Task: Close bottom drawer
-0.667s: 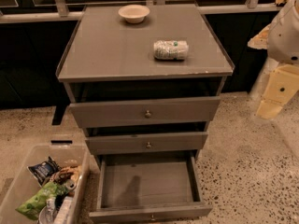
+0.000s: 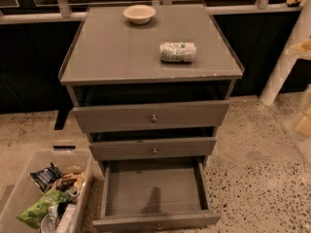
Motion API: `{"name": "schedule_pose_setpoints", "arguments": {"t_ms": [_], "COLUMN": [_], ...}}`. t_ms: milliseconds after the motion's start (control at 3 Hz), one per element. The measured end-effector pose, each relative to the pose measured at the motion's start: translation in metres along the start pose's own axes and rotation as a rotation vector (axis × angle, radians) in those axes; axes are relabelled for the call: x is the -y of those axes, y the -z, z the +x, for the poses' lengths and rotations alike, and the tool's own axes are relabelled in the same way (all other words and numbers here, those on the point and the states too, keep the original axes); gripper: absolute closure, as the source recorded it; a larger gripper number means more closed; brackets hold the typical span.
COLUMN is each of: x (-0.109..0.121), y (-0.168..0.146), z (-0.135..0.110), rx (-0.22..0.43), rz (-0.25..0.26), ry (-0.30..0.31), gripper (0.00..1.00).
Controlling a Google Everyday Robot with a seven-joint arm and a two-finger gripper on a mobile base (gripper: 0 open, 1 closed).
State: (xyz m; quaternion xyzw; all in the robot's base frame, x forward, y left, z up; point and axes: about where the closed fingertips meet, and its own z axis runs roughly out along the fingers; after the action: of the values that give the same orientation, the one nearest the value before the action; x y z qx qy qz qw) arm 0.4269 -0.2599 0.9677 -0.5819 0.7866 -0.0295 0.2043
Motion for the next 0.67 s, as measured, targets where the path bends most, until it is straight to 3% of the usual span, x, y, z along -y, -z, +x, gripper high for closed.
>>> {"name": "schedule_pose_setpoints", "arguments": {"t_ms": [333, 667], "x": [-0.005, -0.025], "y": [-0.016, -0.052], "z": [0.053, 0.086], "rx": [0.152, 0.325], "rz": [0.031, -0.016], "ry": [-0.049, -0.064], "gripper": [0.00, 0.00]}}
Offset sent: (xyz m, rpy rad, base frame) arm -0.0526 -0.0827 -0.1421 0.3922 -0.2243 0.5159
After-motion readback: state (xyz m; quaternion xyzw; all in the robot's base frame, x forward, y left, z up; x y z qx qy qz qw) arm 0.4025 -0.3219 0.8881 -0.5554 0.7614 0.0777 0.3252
